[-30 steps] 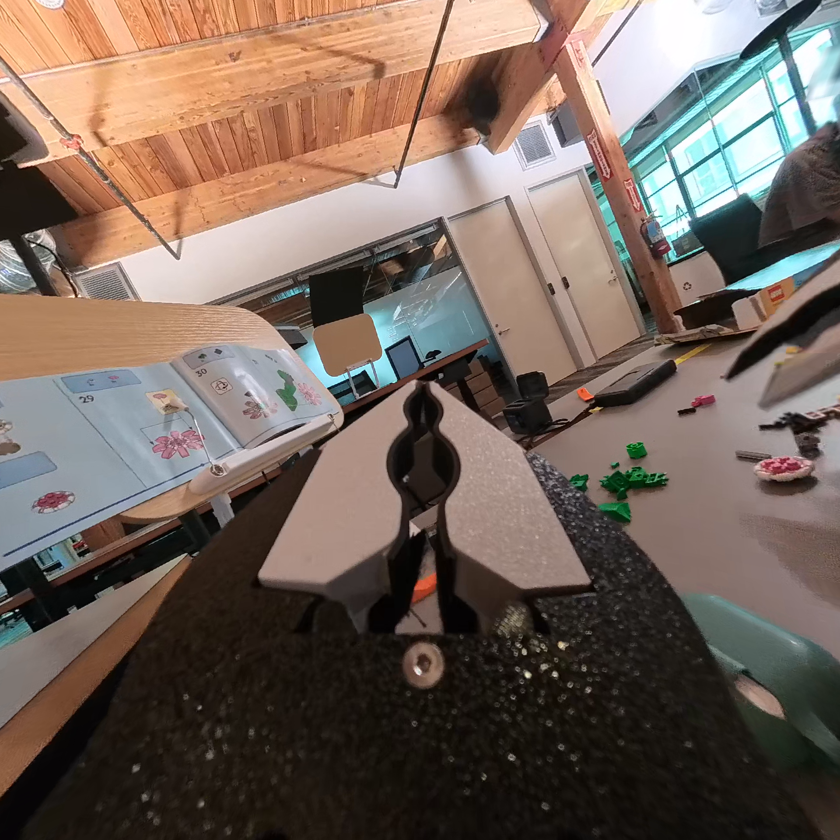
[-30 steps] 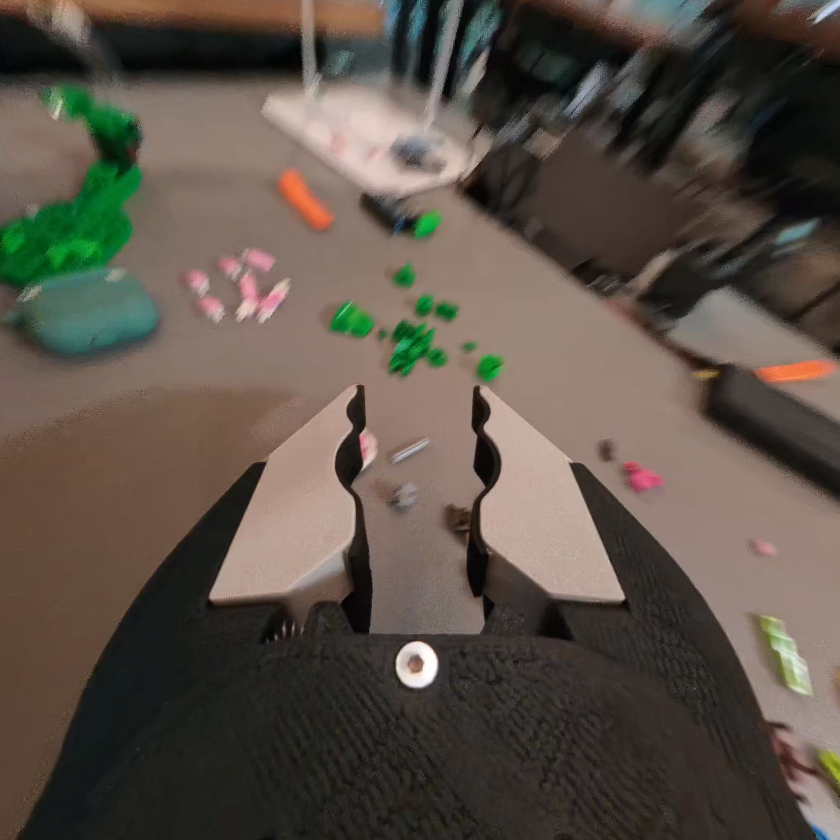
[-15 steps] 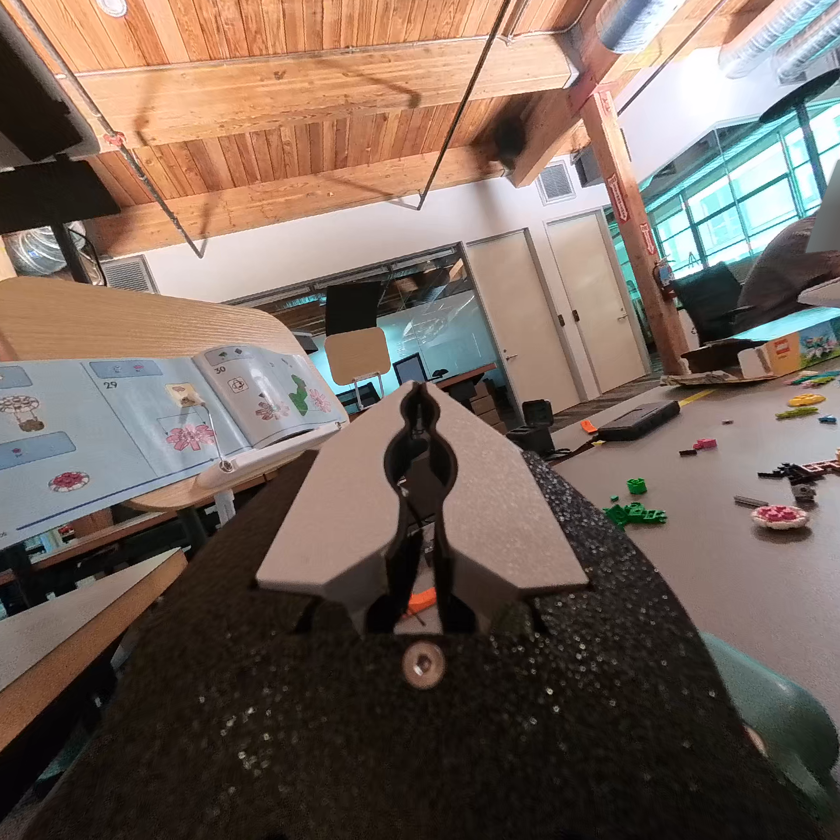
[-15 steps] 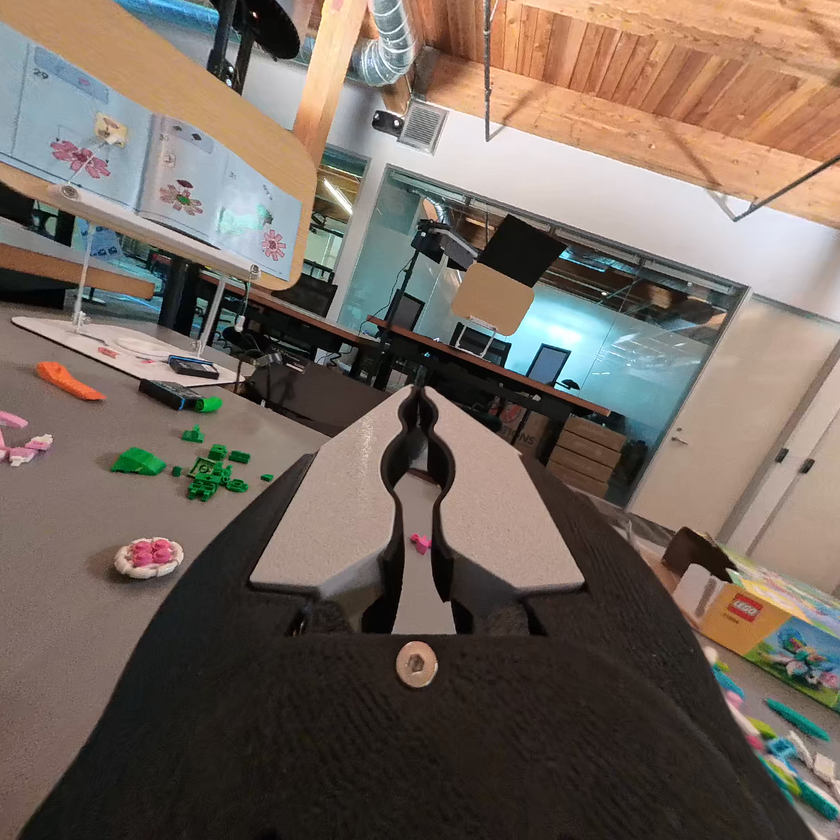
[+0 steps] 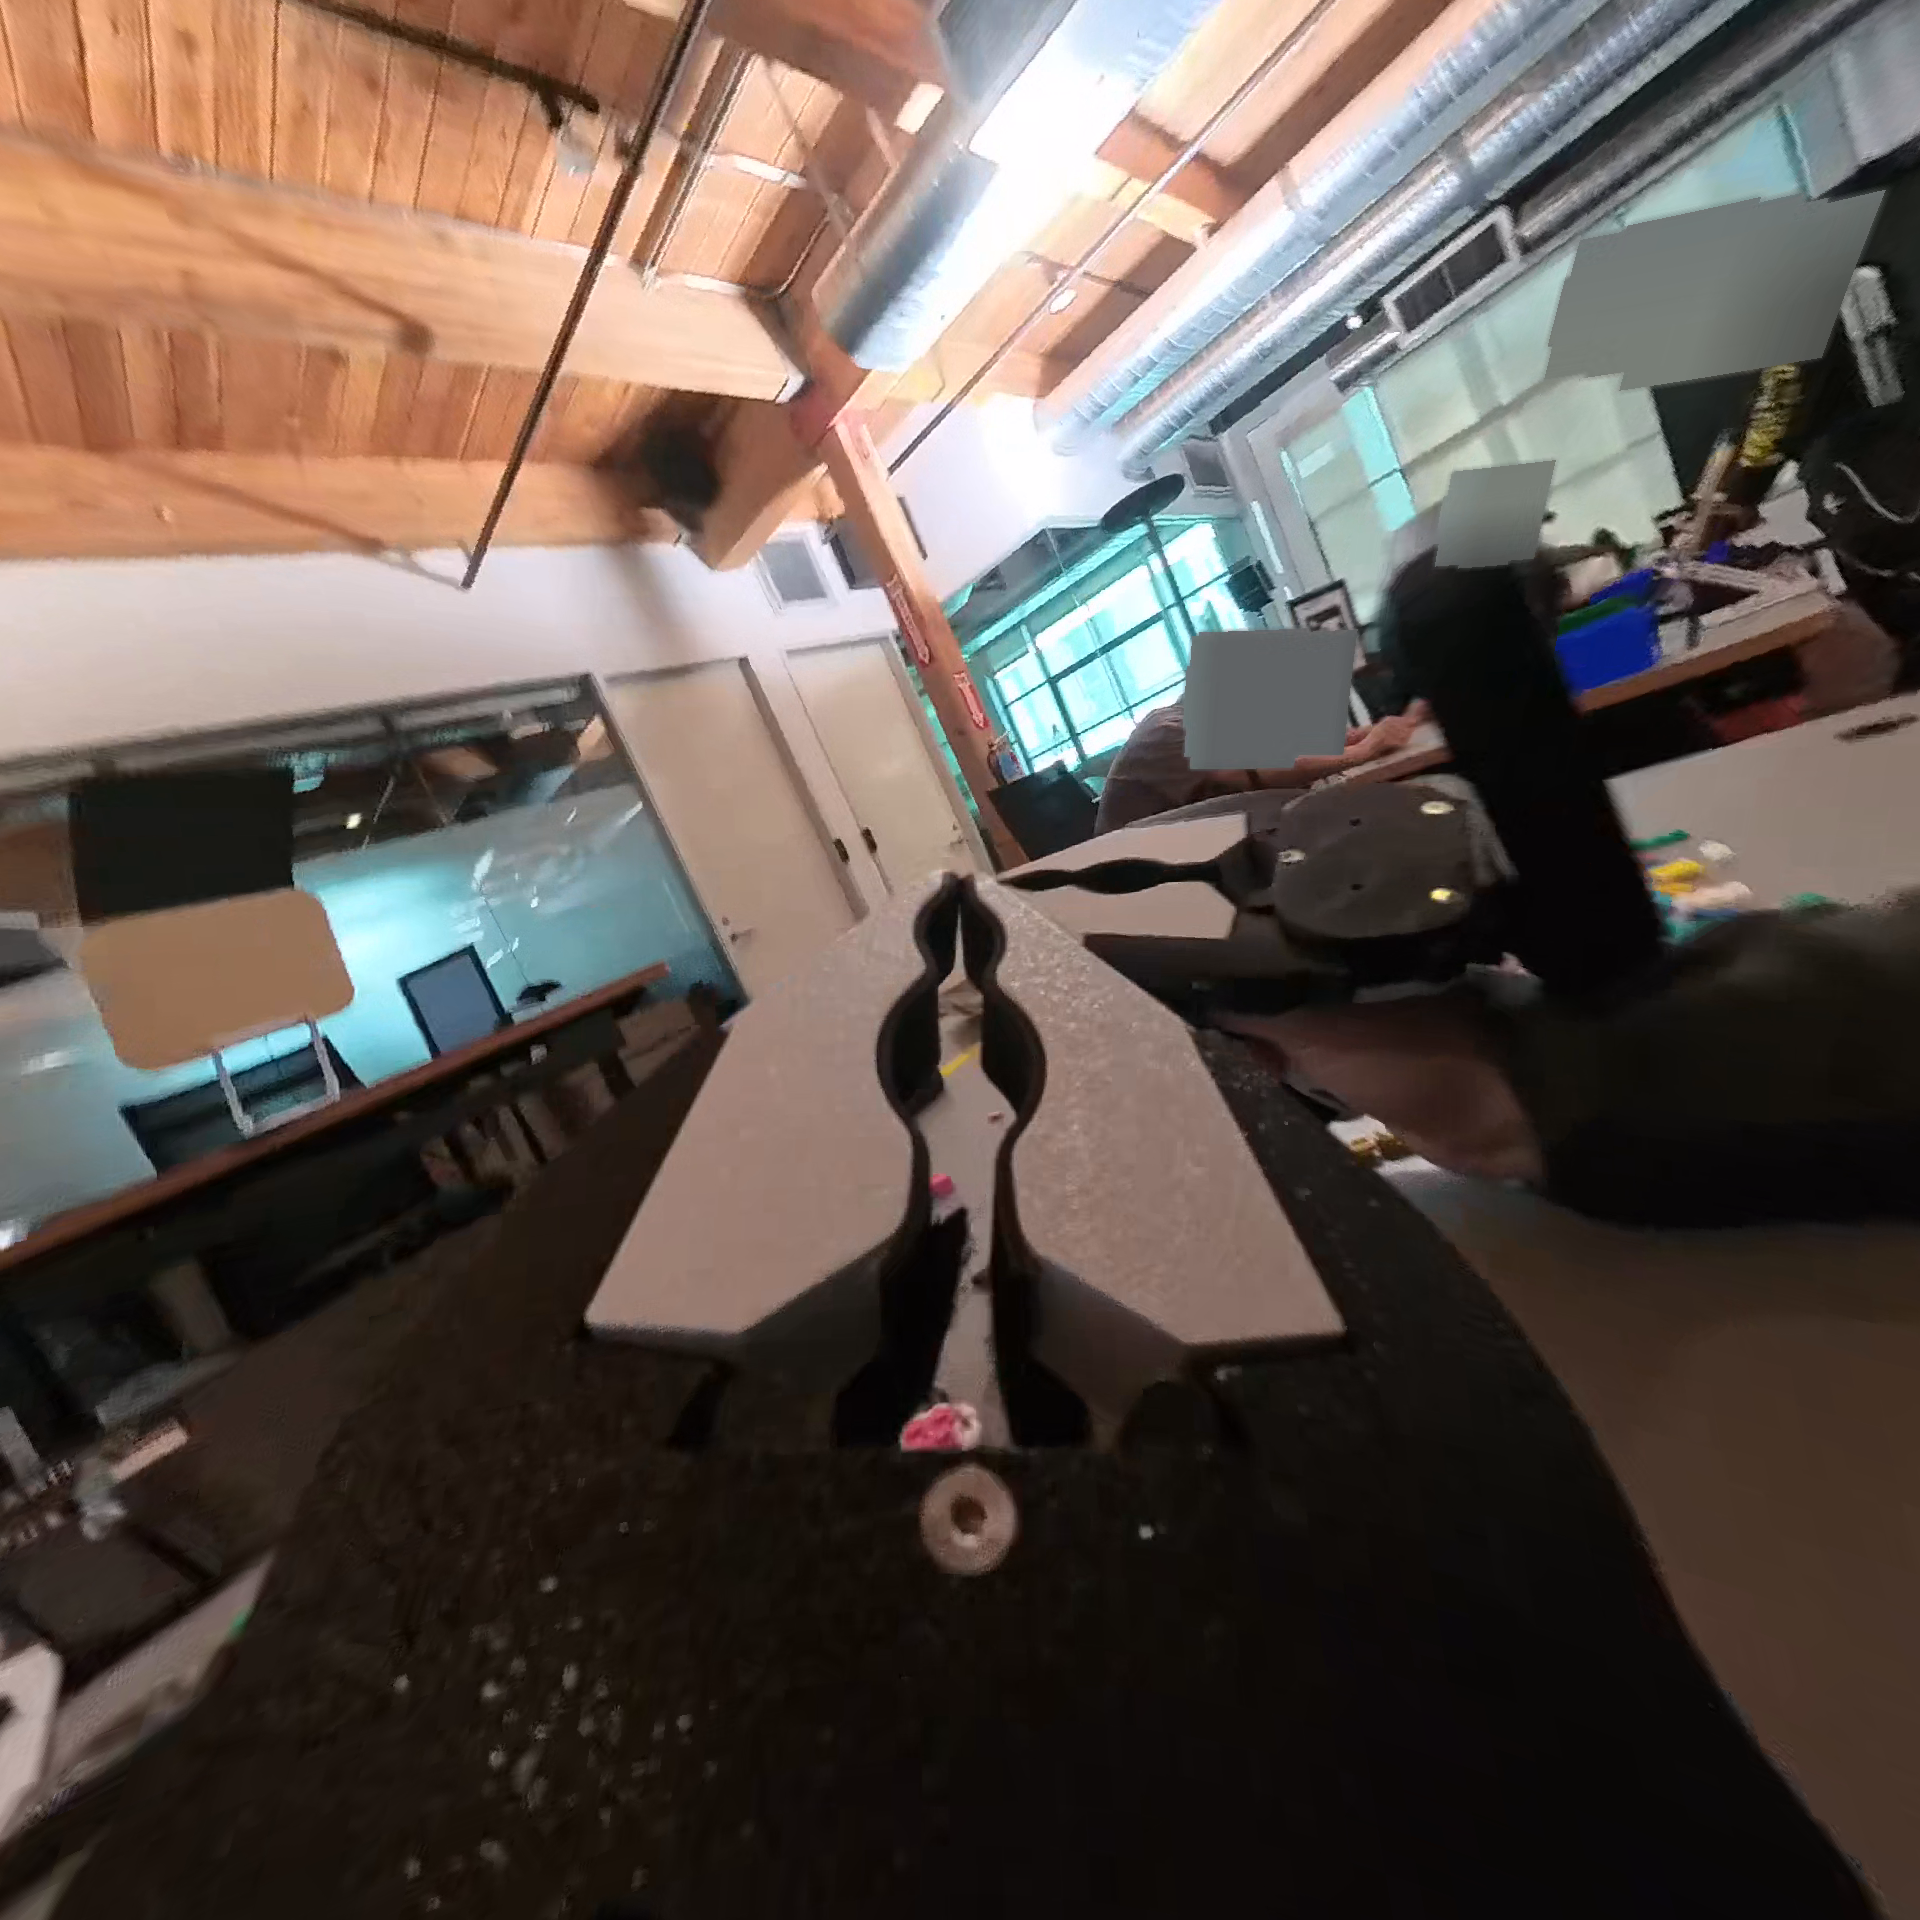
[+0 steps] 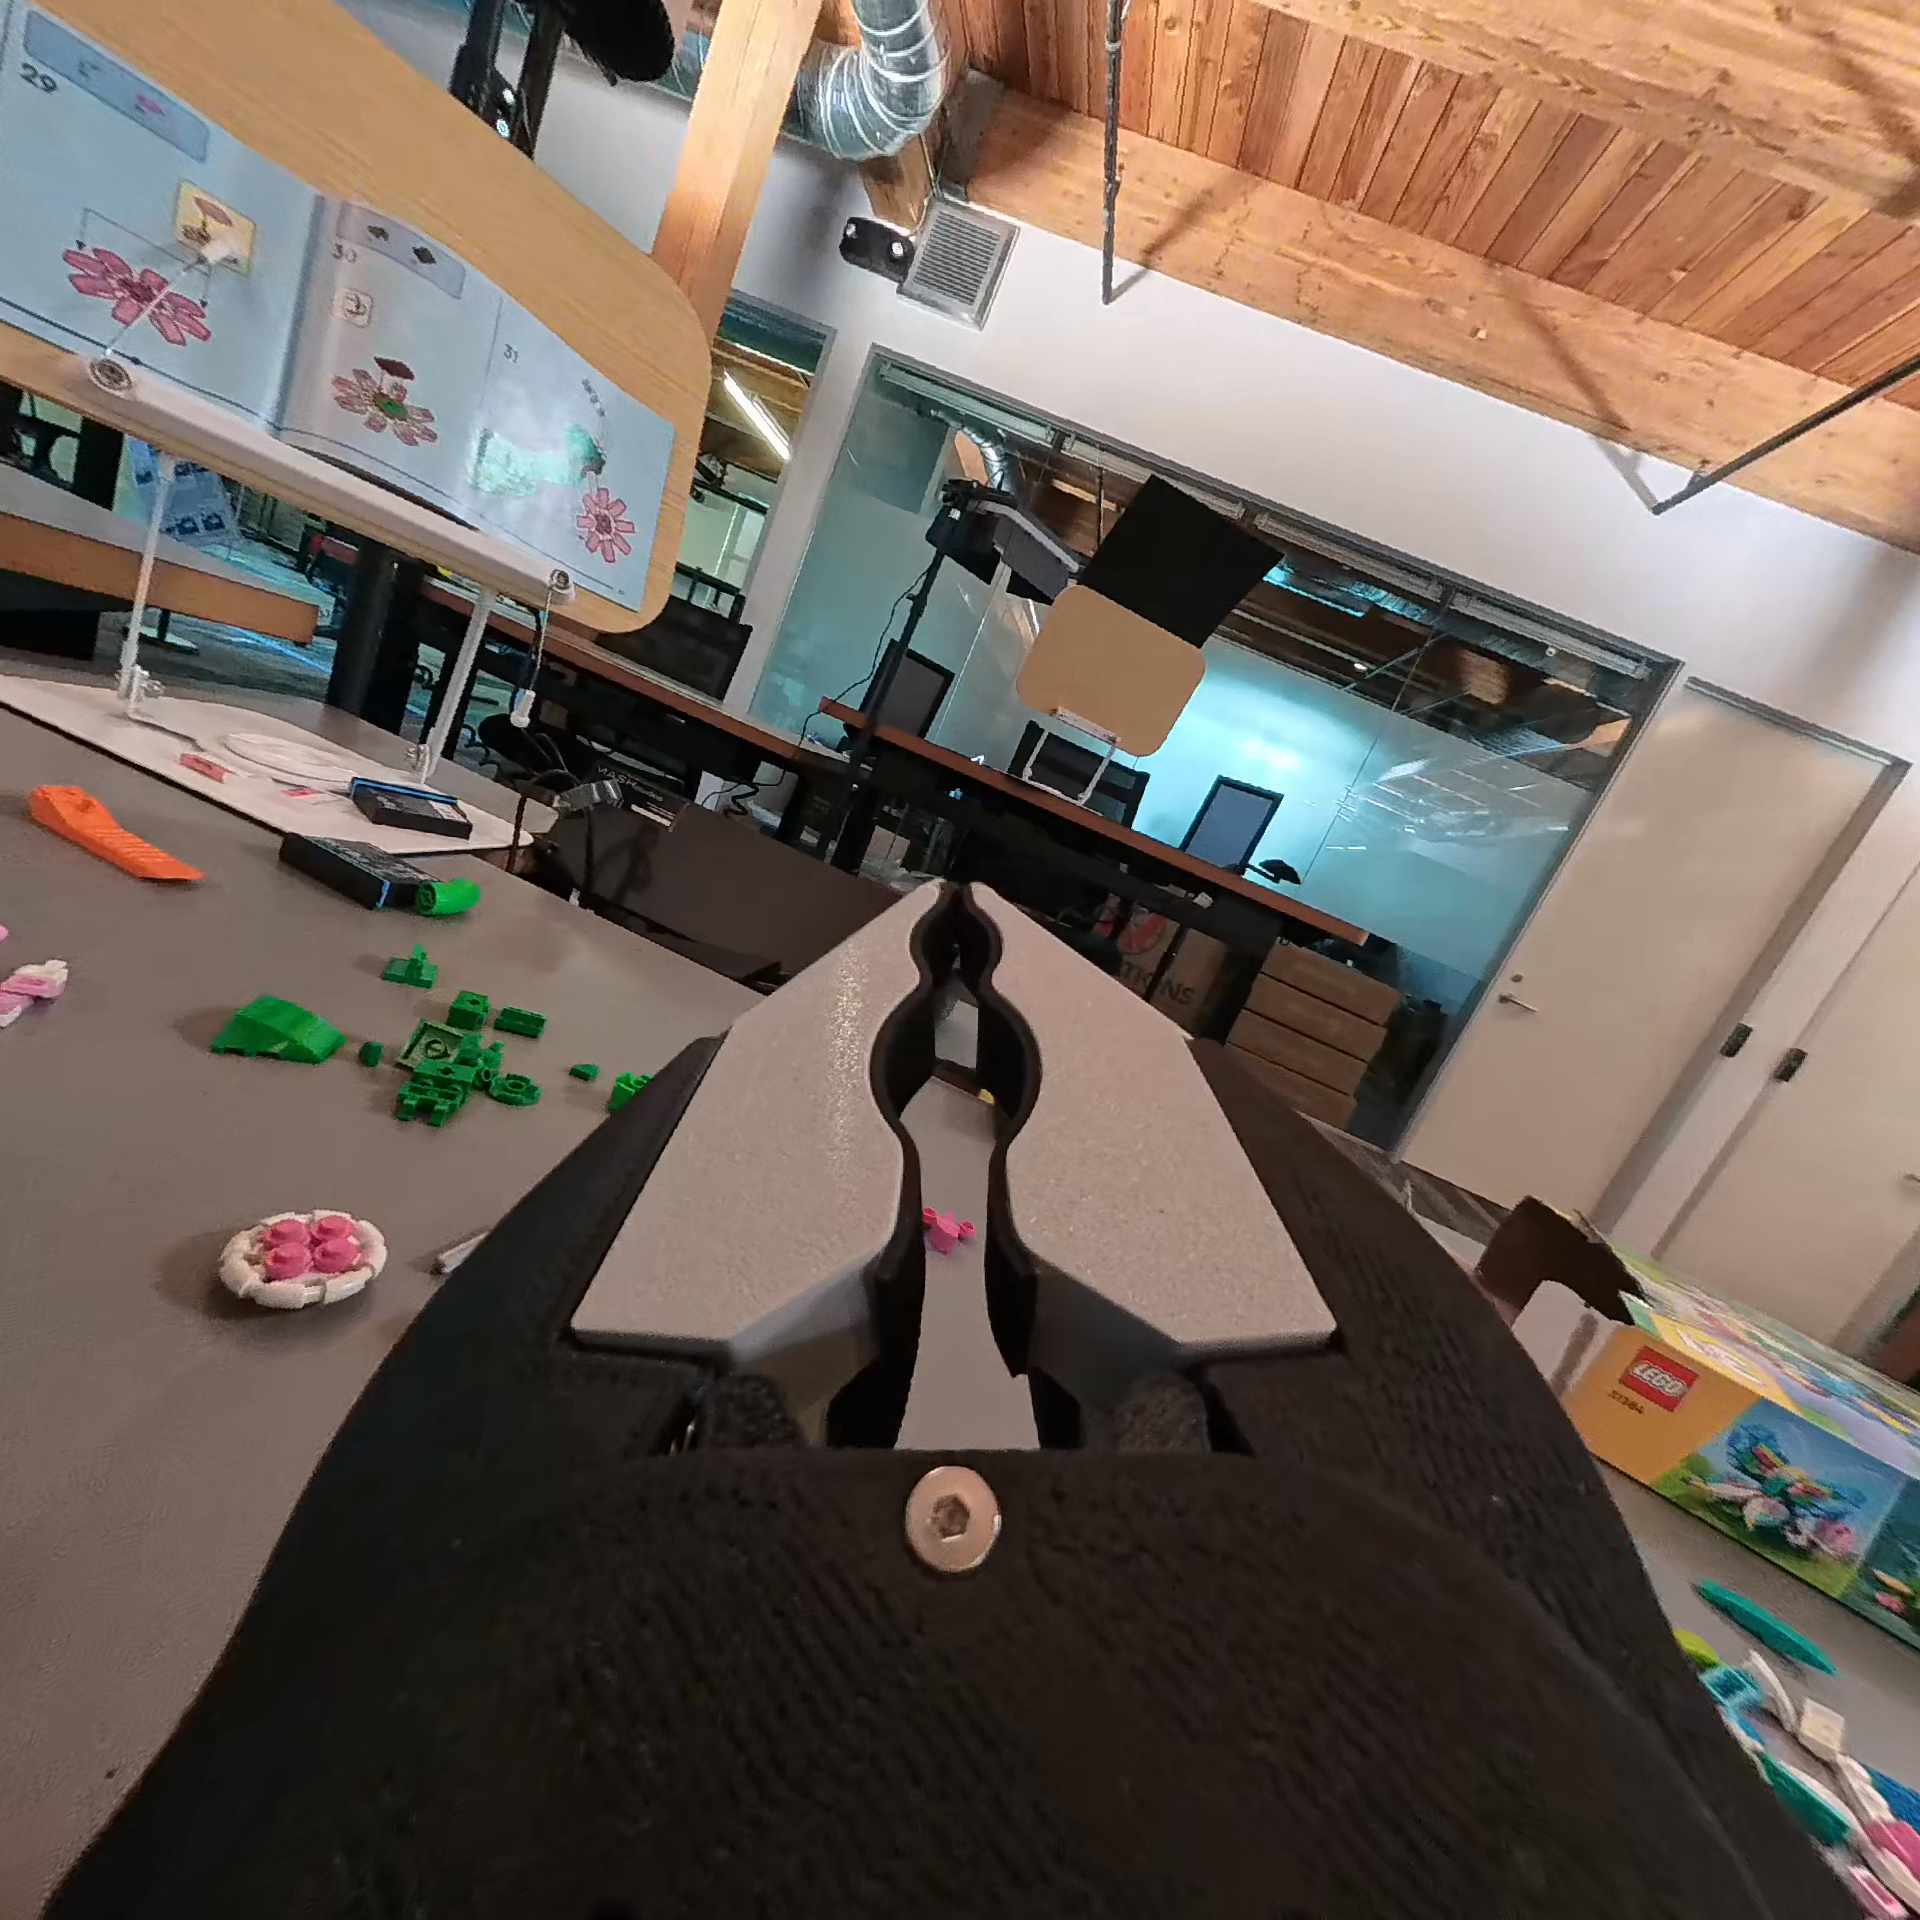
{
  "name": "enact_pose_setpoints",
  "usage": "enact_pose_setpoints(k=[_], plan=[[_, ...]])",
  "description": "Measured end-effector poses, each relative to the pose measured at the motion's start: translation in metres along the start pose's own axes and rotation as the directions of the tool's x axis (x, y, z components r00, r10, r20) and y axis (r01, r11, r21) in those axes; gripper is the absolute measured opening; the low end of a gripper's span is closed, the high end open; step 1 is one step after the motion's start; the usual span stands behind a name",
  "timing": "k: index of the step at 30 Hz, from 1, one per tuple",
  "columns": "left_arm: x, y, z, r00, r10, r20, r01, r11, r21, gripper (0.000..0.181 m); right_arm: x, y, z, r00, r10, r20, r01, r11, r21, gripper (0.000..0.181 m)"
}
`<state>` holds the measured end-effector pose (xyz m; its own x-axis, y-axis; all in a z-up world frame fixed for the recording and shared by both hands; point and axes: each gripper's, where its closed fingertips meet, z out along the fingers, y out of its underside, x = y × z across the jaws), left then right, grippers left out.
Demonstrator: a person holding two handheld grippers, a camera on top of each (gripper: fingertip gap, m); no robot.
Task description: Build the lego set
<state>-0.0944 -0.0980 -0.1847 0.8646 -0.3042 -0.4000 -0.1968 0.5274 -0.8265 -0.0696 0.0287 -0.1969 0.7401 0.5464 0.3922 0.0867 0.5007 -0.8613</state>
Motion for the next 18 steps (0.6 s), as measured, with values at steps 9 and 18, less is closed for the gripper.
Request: enact_pose_setpoints(k=[9, 18], plan=[[-0.013, 0.020, 0.023, 0.984, -0.174, 0.032, 0.174, 0.985, 0.000, 0.000, 0.001, 0.003, 0.000, 0.998, 0.067, 0.020, -0.067, 0.998, 0.002, 0.000], [-0.021, 0.023, 0.019, 0.980, -0.189, 0.058, 0.190, 0.982, -0.013, 0.000, 0.001, 0.007, 0.000, 0.996, 0.088, 0.029, -0.088, 0.996, -0.014, 0.000]])
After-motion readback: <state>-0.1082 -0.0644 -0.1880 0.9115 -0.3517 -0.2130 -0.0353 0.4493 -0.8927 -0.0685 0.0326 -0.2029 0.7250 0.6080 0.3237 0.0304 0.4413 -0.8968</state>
